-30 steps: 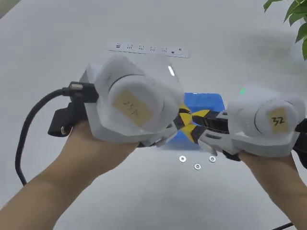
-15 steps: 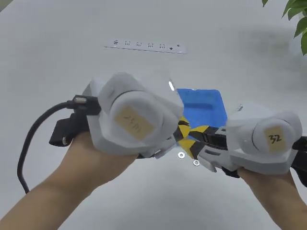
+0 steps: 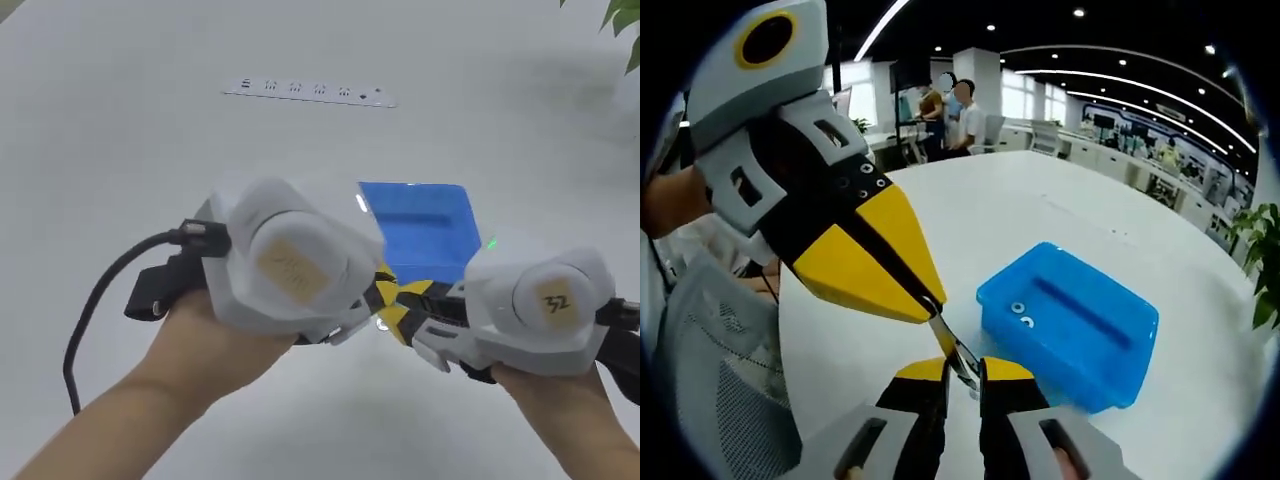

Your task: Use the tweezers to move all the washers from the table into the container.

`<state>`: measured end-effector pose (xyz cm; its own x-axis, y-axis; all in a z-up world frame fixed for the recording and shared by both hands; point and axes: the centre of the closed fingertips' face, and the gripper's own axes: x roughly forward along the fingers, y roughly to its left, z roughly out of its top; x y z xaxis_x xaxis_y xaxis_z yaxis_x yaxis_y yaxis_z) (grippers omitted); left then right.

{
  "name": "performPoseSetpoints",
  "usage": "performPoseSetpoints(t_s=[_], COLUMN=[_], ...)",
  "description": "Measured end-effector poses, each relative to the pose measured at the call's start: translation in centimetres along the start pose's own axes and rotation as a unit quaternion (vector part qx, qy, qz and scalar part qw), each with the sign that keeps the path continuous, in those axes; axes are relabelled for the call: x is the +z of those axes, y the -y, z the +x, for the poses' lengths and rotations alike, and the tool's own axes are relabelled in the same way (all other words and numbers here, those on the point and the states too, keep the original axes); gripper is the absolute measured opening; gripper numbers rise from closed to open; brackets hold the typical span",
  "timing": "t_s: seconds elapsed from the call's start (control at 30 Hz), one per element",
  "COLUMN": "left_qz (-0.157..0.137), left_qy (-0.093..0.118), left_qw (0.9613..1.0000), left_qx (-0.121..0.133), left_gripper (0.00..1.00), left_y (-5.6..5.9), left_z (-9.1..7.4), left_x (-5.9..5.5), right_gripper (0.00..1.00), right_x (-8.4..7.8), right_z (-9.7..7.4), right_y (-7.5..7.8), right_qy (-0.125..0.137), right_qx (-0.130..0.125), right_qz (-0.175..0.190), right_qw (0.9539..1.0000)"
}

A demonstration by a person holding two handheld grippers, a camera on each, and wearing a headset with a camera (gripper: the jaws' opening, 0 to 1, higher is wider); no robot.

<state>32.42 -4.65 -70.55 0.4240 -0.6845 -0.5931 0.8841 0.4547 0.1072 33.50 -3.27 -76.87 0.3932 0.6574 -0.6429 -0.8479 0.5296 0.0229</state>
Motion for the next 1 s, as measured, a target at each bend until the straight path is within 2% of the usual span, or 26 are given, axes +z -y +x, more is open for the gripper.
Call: performPoseSetpoints(t_s=[0.3, 0.43, 0.63, 0.73, 0.77, 0.87, 1.0], left_qz=[0.009, 0.003, 0.002, 0.006, 0.005, 0.006, 0.022], left_qy=[-0.014, -0.014, -0.015, -0.018, -0.019, -0.02, -0.025], left_qw=[0.9999, 0.9999, 0.9999, 0.9998, 0.9998, 0.9998, 0.9994], left_qx=[0.0, 0.002, -0.002, -0.002, -0.002, -0.005, -0.008], left_gripper=[0.0, 0.0, 0.0, 0.0, 0.0, 0.0, 0.0], left_y=[0.08, -0.12, -0.02, -0.05, -0.06, 0.09, 0.56], left_z=[0.77, 0.66, 0.65, 0.63, 0.62, 0.59, 0.72], left_x=[-0.88, -0.8, -0.83, -0.89, -0.92, -0.96, -0.72], right_gripper=[0.08, 0.09, 0.1, 0.06, 0.06, 0.05, 0.05], right_x=[-0.72, -0.61, -0.1, -0.09, -0.21, -0.32, -0.41], right_z=[0.64, 0.63, 0.56, 0.93, 0.79, 0.7, 0.45], right_y=[0.24, 0.22, 0.15, -0.37, -0.2, -0.28, -0.35], right_qy=[-0.014, -0.012, -0.014, -0.013, -0.018, -0.021, -0.023], right_qx=[0.003, 0.005, 0.006, 0.022, 0.015, 0.015, 0.014], right_qz=[-0.004, -0.002, -0.029, -0.053, -0.061, -0.059, -0.056], right_qw=[0.9999, 0.9999, 0.9995, 0.9983, 0.9979, 0.9979, 0.9981])
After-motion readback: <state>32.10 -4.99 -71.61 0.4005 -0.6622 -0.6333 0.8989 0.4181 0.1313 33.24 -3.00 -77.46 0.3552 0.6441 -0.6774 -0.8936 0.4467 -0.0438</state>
